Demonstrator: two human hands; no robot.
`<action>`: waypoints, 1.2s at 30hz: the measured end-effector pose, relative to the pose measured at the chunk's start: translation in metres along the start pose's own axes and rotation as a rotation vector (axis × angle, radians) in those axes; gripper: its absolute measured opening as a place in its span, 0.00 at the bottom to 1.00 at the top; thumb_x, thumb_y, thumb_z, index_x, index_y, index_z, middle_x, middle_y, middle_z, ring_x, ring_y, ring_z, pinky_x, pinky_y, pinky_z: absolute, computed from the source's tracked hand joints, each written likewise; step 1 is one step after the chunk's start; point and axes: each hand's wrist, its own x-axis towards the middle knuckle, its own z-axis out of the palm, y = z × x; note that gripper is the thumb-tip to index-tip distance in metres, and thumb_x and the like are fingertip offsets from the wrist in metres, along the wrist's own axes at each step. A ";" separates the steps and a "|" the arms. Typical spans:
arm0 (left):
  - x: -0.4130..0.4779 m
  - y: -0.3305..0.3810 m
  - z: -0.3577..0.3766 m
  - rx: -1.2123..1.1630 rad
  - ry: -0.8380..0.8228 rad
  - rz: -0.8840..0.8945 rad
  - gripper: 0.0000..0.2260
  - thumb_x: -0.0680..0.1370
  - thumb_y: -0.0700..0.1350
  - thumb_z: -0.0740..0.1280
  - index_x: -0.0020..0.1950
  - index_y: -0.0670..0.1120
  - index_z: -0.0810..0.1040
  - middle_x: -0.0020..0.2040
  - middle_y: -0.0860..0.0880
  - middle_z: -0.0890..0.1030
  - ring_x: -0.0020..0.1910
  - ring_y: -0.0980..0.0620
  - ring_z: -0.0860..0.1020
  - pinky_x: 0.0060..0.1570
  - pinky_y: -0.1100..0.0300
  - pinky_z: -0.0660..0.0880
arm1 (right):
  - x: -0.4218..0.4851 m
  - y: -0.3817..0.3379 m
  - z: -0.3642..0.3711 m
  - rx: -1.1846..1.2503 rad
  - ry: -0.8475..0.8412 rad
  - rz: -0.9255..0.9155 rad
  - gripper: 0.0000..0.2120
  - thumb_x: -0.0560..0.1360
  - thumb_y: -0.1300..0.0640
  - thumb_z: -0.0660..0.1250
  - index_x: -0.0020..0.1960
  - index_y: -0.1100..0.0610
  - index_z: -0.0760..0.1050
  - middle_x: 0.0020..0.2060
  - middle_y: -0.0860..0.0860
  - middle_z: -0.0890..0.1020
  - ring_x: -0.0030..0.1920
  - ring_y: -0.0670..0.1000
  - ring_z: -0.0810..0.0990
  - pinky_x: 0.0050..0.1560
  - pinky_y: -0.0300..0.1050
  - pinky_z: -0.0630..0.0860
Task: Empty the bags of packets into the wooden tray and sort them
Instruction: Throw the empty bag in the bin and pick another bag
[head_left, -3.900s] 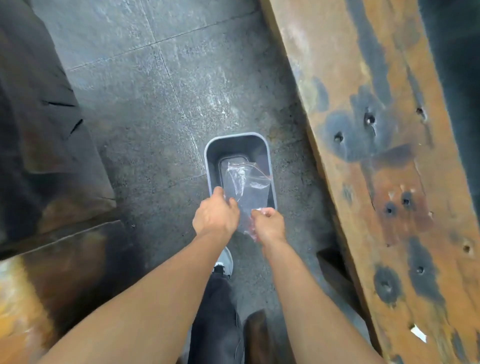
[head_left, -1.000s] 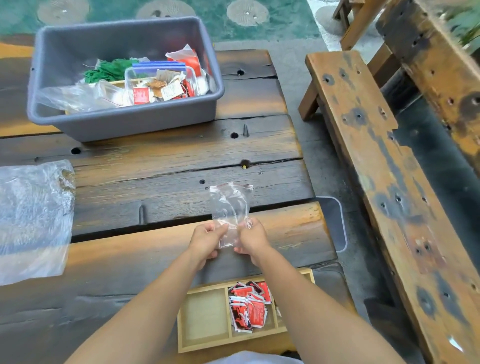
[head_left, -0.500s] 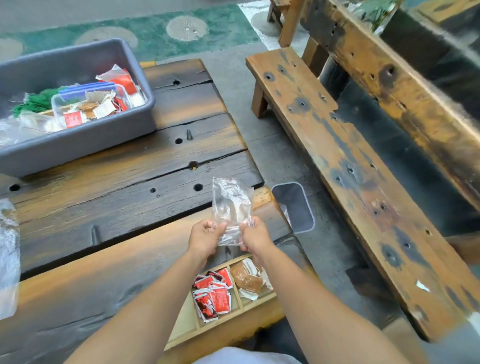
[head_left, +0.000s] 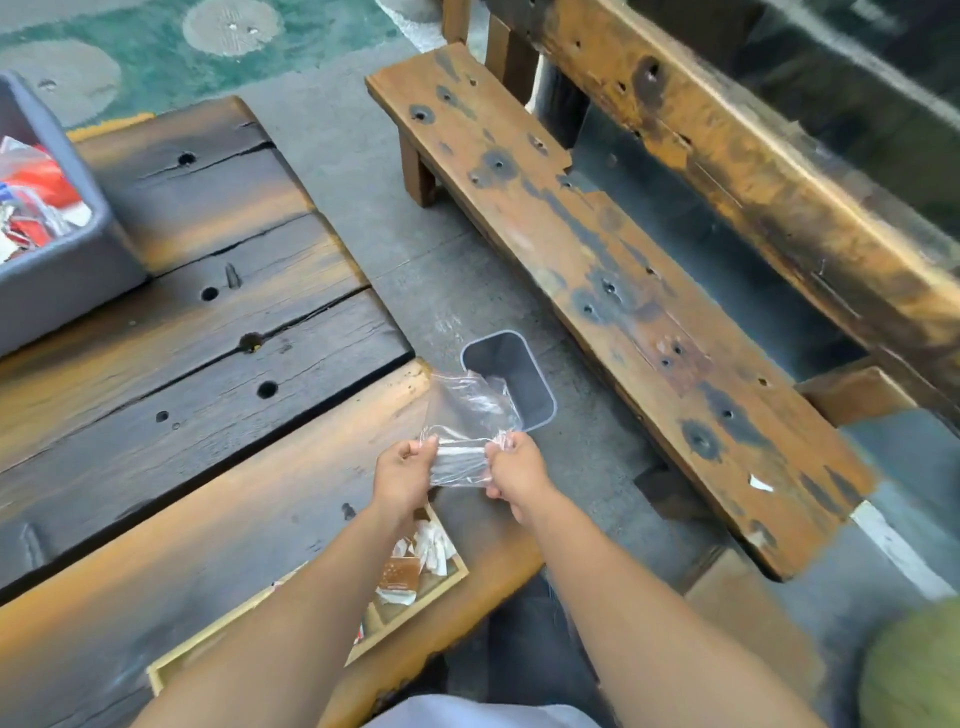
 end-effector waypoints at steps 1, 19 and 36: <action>0.002 0.002 0.010 0.030 0.006 0.000 0.15 0.80 0.49 0.67 0.35 0.47 0.70 0.24 0.50 0.68 0.17 0.56 0.63 0.18 0.67 0.59 | 0.005 0.000 -0.008 0.013 0.004 0.006 0.10 0.80 0.61 0.61 0.44 0.54 0.62 0.38 0.56 0.69 0.29 0.49 0.65 0.21 0.38 0.61; 0.074 0.078 0.184 0.625 0.037 0.136 0.16 0.84 0.47 0.58 0.38 0.43 0.71 0.40 0.40 0.79 0.46 0.38 0.77 0.42 0.55 0.65 | 0.154 -0.048 -0.133 0.111 -0.054 0.232 0.05 0.83 0.59 0.59 0.58 0.55 0.68 0.40 0.52 0.74 0.29 0.47 0.68 0.27 0.40 0.67; 0.300 0.003 0.273 0.862 -0.044 -0.115 0.13 0.82 0.50 0.59 0.45 0.42 0.75 0.51 0.37 0.82 0.46 0.42 0.74 0.46 0.57 0.67 | 0.364 0.041 -0.097 0.375 0.003 0.618 0.04 0.82 0.61 0.61 0.49 0.59 0.72 0.39 0.55 0.74 0.29 0.48 0.68 0.24 0.39 0.62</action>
